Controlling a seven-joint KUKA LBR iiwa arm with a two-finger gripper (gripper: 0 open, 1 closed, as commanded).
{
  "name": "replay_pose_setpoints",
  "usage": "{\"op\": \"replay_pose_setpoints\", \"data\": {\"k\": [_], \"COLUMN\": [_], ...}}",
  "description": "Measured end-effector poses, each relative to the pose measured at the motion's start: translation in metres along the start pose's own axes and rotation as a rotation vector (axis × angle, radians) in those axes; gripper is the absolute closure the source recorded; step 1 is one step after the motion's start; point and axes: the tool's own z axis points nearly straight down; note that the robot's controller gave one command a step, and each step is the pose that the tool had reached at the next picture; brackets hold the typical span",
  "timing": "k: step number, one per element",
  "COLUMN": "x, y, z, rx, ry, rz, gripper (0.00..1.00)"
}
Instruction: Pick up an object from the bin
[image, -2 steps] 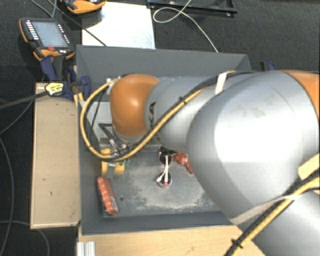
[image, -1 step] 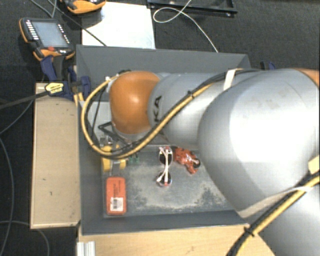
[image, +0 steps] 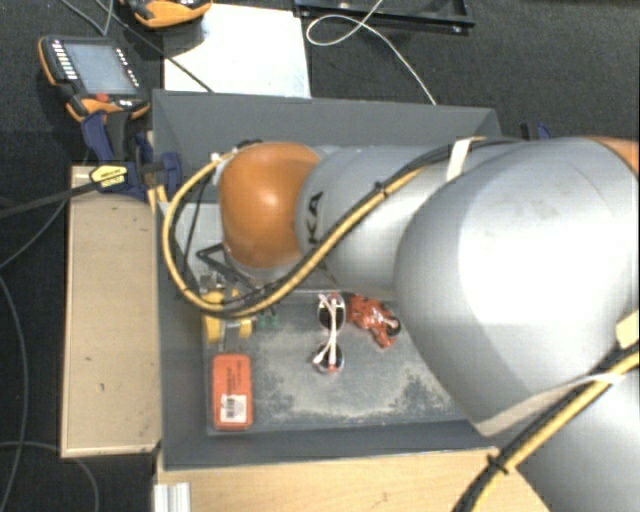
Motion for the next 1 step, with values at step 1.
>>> {"op": "replay_pose_setpoints", "data": {"k": [1], "x": [-0.003], "y": [0.0006], "z": [-0.0553], "rx": [-0.003], "ry": [-0.008], "rz": [0.002], "gripper": [1.0]}}
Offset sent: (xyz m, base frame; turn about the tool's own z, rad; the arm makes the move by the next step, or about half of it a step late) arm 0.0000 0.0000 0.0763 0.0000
